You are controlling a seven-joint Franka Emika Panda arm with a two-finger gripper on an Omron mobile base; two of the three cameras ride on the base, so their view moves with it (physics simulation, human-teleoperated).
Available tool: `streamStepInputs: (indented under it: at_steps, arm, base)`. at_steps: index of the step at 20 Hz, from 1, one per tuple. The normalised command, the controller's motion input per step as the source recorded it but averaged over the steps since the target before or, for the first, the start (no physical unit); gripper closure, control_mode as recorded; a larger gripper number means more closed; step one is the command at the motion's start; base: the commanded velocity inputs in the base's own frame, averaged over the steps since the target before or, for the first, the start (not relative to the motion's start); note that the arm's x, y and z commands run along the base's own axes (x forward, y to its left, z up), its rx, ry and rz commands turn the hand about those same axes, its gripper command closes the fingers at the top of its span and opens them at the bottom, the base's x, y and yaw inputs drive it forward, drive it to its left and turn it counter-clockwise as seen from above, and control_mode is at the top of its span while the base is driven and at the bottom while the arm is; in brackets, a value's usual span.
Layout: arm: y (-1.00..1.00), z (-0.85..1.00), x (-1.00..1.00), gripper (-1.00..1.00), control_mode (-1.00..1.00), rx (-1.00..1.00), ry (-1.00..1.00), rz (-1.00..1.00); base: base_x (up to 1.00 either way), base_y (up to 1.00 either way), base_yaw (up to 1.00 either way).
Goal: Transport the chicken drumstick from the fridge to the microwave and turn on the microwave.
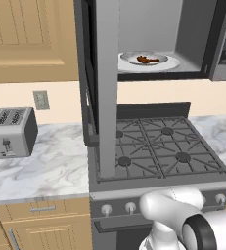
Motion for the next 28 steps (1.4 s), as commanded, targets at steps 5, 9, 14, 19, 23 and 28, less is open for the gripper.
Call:
streamStepInputs:
  at_steps: [5, 9, 14, 19, 23, 28]
  arm:
    - [0.19, 0.18, -0.31, 1.00, -1.00, 0.00, 0.03, 0.00]
    - [0.21, 0.09, -0.31, 1.00, -1.00, 0.00, 0.00, 0.00]
    - [0.22, 0.09, -0.28, 1.00, -1.00, 0.00, 0.00, 0.00]
    - [0.26, 0.10, -0.23, 1.00, -1.00, 0.00, 0.00, 0.00]
    - [0.29, 0.09, -0.20, 1.00, -1.00, 0.00, 0.00, 0.00]
    - [0.31, 0.06, -0.12, 1.00, -1.00, 0.00, 0.00, 0.00]
  base:
    - [0.00, 0.00, 0.00]
    - [0.00, 0.00, 0.00]
    - [0.00, 0.00, 0.00]
    - [0.00, 0.00, 0.00]
    - [0.00, 0.00, 0.00]
    - [0.00, 0.00, 0.00]
